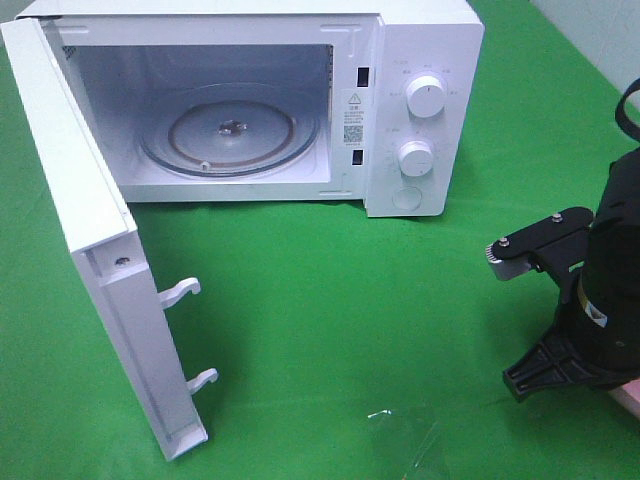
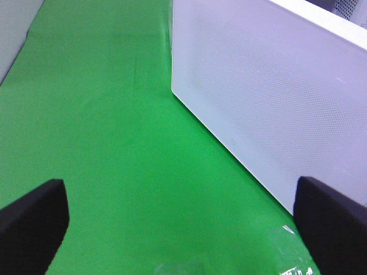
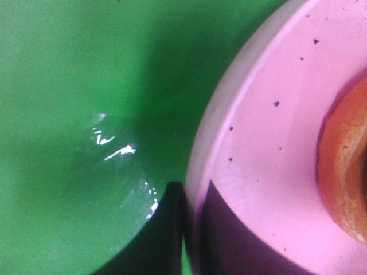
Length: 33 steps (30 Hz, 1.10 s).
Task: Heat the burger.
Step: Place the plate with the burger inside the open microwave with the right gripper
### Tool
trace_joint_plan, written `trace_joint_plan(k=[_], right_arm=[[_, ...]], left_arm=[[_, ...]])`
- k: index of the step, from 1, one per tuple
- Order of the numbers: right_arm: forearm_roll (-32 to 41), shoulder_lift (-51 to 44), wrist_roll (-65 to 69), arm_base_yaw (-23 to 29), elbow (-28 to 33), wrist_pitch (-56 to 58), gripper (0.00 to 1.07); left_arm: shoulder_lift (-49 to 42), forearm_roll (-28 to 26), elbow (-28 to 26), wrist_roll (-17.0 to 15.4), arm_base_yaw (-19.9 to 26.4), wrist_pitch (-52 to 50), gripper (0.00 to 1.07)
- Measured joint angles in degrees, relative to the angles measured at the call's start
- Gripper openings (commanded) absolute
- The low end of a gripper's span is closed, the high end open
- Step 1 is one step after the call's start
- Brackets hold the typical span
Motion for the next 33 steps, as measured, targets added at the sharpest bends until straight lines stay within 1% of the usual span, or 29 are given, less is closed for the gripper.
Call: trace_joint_plan(k=[5, 11, 20, 22, 25, 26, 27, 28, 29, 31, 33], right_arm=[[-2.4, 0.0, 1.8, 2.2, 0.0, 3.1, 0.0], [-3.0, -0.3, 2.2, 3.8, 0.0, 5.0, 0.0], [-3.2, -5.6, 2.4, 7.5, 0.1, 9.3, 0.0], [-3.1, -8.0, 2.4, 9.5, 0.1, 11.1, 0.0], [-3.1, -8.5, 2.4, 10.1, 0.1, 11.4, 0.0], [-3.1, -9.2, 2.4, 11.3, 0.1, 12.3, 0.0], [-3.1, -9.2, 2.4, 11.3, 0.1, 12.3, 0.0], [-3.1, -9.7, 2.4, 12.8, 0.1, 12.9, 0.0], [-3.1, -9.7, 2.4, 12.8, 0.1, 12.9, 0.0], [-2.9, -10.4, 2.3, 15.0, 0.1, 14.0, 0.0], [-2.9, -10.5, 2.3, 15.6, 0.1, 14.1, 0.0]], left_arm=[[0.0, 0.0, 0.0, 0.0, 0.0, 0.0, 1.0], [0.0, 0.0, 0.0, 0.0, 0.0, 0.0, 1.0], [0.0, 0.0, 0.0, 0.0, 0.0, 0.0, 1.0], [0.0, 0.0, 0.0, 0.0, 0.0, 0.0, 1.0], [0.0, 0.0, 0.0, 0.0, 0.0, 0.0, 1.0], [0.0, 0.0, 0.0, 0.0, 0.0, 0.0, 1.0], [0.0, 0.0, 0.0, 0.0, 0.0, 0.0, 1.0], [0.0, 0.0, 0.0, 0.0, 0.0, 0.0, 1.0], [0.0, 0.0, 0.0, 0.0, 0.0, 0.0, 1.0], [0.0, 0.0, 0.0, 0.0, 0.0, 0.0, 1.0], [0.0, 0.0, 0.0, 0.0, 0.0, 0.0, 1.0]])
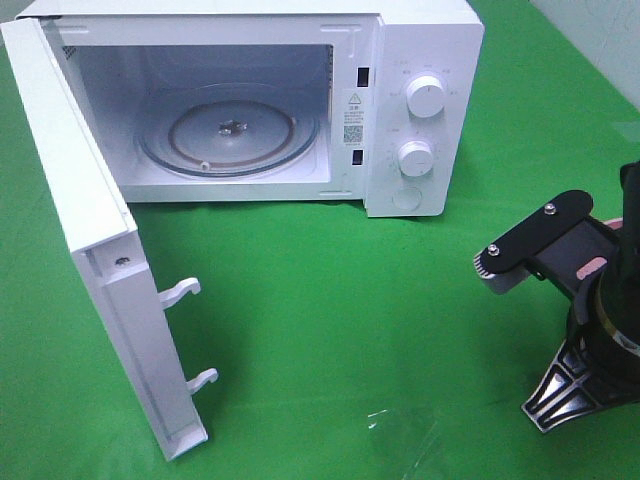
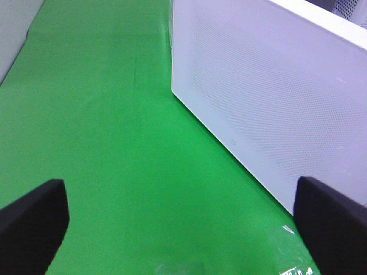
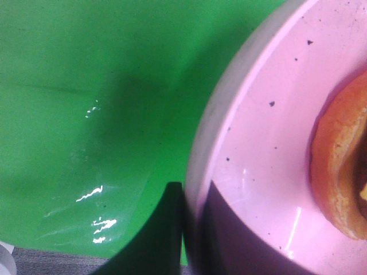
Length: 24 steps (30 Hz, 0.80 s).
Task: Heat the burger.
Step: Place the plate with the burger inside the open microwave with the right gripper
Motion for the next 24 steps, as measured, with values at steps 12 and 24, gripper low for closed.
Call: trace_joint_plan(k=[12, 24], right_arm=[[0.5, -0.6, -0.1, 7.8, 0.2, 4.1, 0.0], [0.7, -3.0, -0.1, 20.5, 0.6, 7.4, 0.0]], left_arm=[[0.0, 0.0, 0.0, 0.0, 0.0, 0.0, 1.0], [0.0, 0.0, 0.0, 0.0, 0.0, 0.0, 1.0]])
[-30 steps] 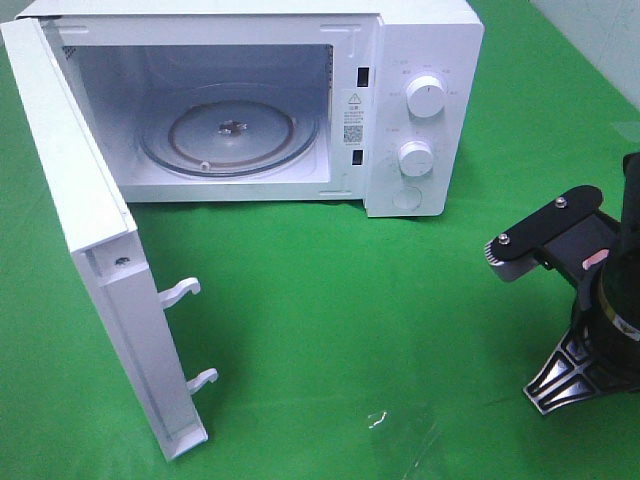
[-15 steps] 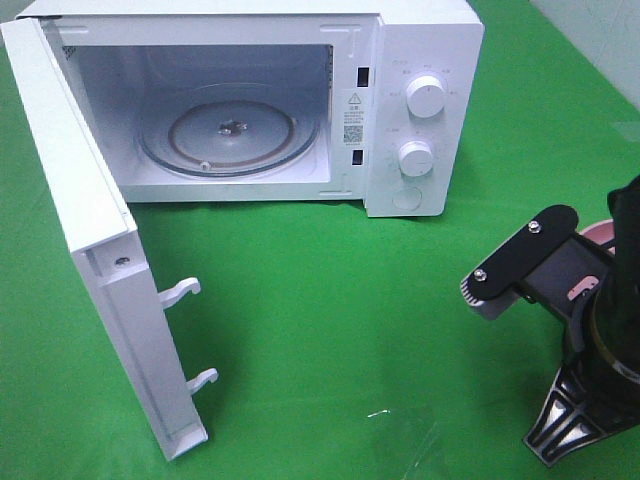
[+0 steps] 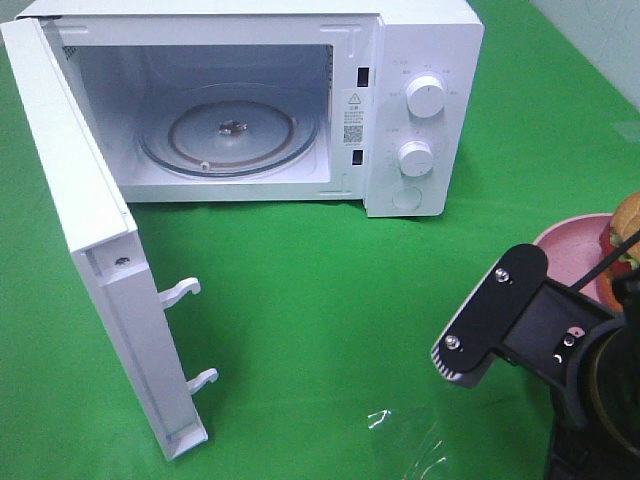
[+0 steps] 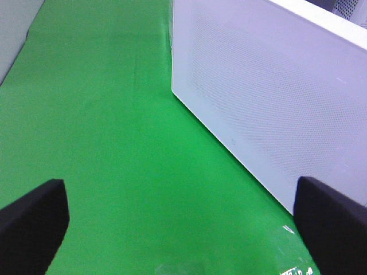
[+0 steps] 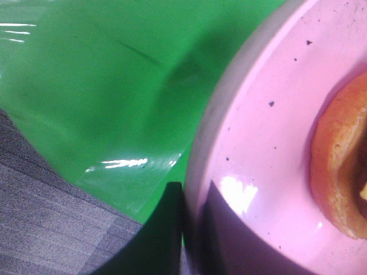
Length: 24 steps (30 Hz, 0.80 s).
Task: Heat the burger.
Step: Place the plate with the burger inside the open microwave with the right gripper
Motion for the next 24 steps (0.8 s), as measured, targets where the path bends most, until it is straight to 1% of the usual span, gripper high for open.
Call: trace_joint_plan(k=[1, 6, 13, 18, 24], right_arm=[[0.0, -0.3, -0.1, 1.5, 0.0, 0.0, 0.0], [-0.1, -0.3, -2.2, 3.0, 0.0, 0.0, 0.0], [-0.7, -0.3, -5.2, 3.2, 0.0, -0.2, 0.01], [-3.5, -0.3, -5.7, 3.2, 0.0, -0.2, 0.01], [-4.4, -0.3, -10.8, 3.2, 0.0, -3.0, 0.01]], left_arm=[[0.0, 0.0, 0.0, 0.0, 0.0, 0.0, 1.0], [0.0, 0.0, 0.0, 0.0, 0.0, 0.0, 1.0], [0.0, 0.0, 0.0, 0.0, 0.0, 0.0, 1.0], [0.0, 0.0, 0.0, 0.0, 0.0, 0.0, 1.0], [0.0, 0.0, 0.0, 0.0, 0.0, 0.0, 1.0]])
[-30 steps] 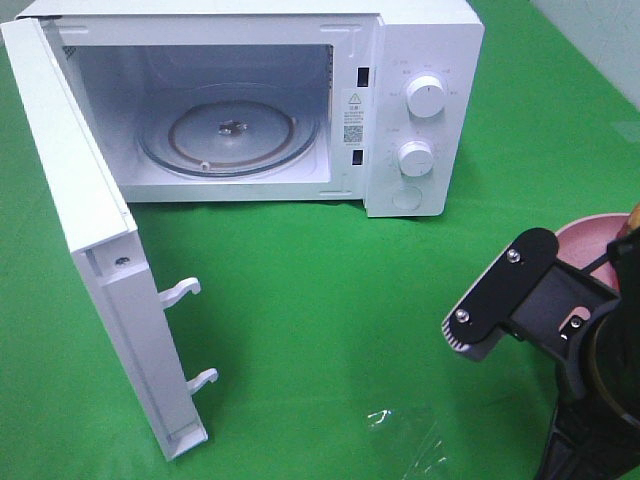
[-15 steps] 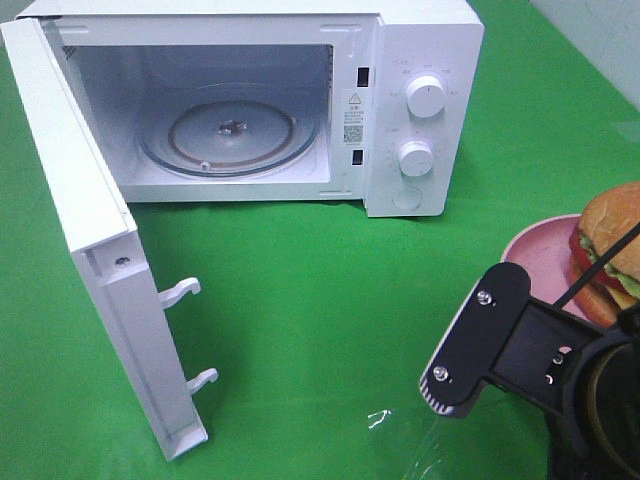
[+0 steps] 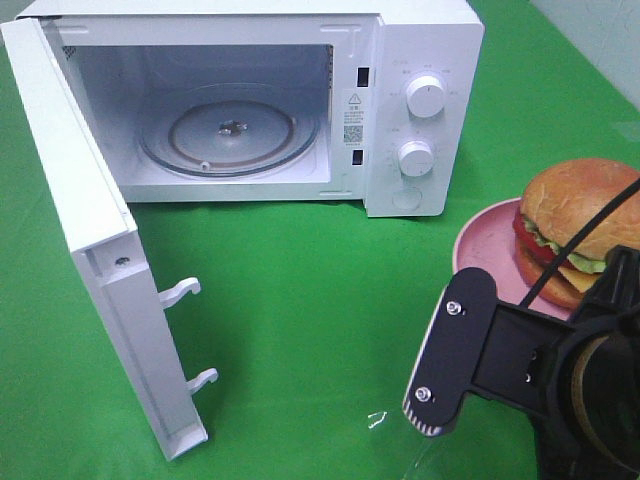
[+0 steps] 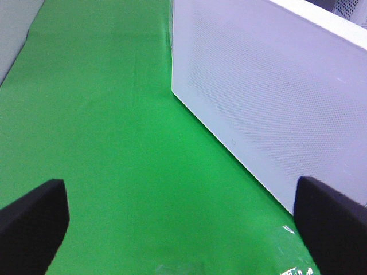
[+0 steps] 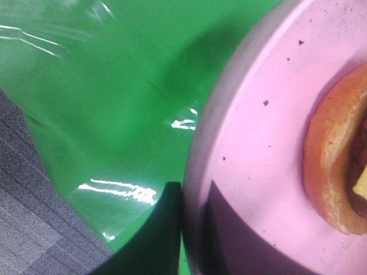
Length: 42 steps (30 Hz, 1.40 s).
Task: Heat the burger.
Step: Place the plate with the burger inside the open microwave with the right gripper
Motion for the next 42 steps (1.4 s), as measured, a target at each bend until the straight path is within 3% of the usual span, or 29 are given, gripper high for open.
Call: trace_joint_plan(k=[26, 33, 42], right_arm=[[-10.5, 0.0, -4.9, -0.5, 0.3, -14.9, 0.0], [-12.0, 0.0, -11.3, -4.6, 0.3, -19.5, 0.0], [-12.1, 0.1, -28.9, -10.1, 0.3, -26.9, 0.0]], left_arm=[[0.0, 0.0, 0.0, 0.0, 0.0, 0.0, 1.0], [0.0, 0.0, 0.0, 0.0, 0.0, 0.0, 1.0], [0.0, 0.0, 0.0, 0.0, 0.0, 0.0, 1.0]])
